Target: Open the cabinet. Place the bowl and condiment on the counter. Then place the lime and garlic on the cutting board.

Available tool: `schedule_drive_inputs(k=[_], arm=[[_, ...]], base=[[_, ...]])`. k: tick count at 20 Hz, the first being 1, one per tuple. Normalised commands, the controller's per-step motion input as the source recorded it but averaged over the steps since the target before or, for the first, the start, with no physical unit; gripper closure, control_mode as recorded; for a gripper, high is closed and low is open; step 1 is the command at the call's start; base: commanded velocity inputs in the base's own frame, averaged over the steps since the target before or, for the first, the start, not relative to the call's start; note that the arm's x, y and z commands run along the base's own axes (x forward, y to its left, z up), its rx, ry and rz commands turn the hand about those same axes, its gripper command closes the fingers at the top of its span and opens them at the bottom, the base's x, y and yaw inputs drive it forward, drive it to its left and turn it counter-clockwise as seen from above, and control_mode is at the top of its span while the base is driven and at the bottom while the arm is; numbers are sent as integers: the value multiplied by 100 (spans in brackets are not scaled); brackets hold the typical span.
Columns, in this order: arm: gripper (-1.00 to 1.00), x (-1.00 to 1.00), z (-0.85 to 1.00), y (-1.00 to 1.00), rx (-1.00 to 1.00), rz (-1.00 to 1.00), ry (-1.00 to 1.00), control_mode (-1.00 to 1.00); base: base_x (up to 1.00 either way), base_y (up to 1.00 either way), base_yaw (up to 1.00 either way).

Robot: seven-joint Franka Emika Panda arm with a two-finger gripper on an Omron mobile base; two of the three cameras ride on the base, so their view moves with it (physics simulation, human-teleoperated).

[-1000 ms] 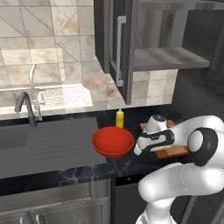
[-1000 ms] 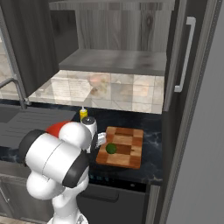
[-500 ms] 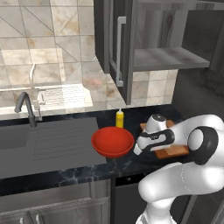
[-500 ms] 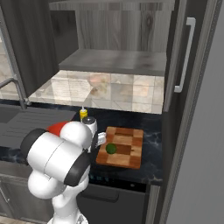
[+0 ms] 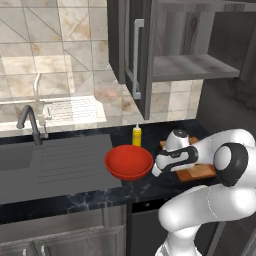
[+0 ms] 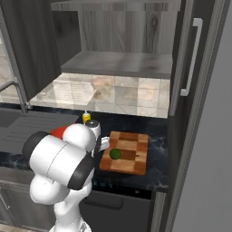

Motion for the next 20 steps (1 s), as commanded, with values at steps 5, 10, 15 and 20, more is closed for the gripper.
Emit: schedule_drive_inputs(k=[5,10,15,20], arm=[[100,-11,16,-3,0,0,-9,-100],[100,-6,25,-8,0,0,-5,-100],[100,0,32,-13,0,0,0,-100],[100,6,29,-18,0,0,1,-100]], base=[[0,0,0],[0,0,0],[0,0,0],[0,0,0]])
